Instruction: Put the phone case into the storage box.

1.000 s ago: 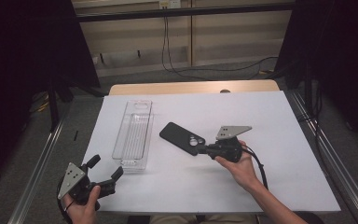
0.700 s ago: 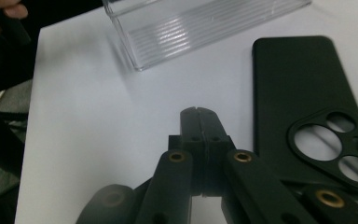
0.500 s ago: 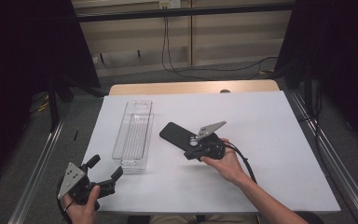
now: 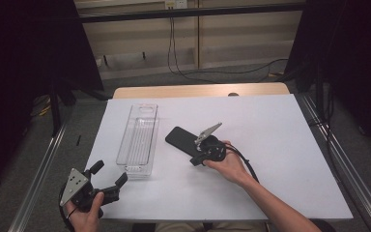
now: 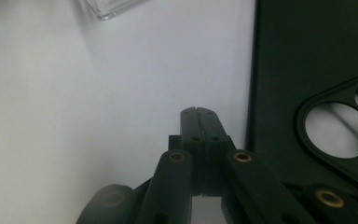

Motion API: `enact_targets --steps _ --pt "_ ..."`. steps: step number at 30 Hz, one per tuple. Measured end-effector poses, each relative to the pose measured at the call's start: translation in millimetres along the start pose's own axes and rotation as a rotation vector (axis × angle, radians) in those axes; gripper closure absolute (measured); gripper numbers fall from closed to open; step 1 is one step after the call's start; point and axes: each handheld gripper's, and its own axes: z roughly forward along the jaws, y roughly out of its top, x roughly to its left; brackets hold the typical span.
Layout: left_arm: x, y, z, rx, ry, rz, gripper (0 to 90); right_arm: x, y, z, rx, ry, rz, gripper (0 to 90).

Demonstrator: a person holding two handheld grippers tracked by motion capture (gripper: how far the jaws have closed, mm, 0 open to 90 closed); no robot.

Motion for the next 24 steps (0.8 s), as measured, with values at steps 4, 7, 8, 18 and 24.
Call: enact_targets --steps 4,7,8,18,24 --pt "-0.3 -0.2 0.5 0.004 -0.005 0.001 2.9 -6.6 -2.3 5.0 0.030 -0.015 0.010 90.0" --pt "0.3 -0.2 0.3 0.003 -0.001 0.002 2.9 -9.7 -3.5 4.9 0.030 -0.018 0.020 90.0" --pt "0.3 -0.2 0.3 0.003 -0.001 0.002 2.9 -10.2 -3.5 4.8 0.029 -0.019 0.023 90.0" --pt "-0.9 0.0 0.8 0.003 -0.002 0.009 2.8 -16.3 -3.8 2.2 0.029 -0.036 0.018 90.0" --pt "-0.2 0.0 0.0 0.005 0.008 0.009 2.9 -20.4 -5.0 -0.5 0.036 -0.048 0.021 90.0"
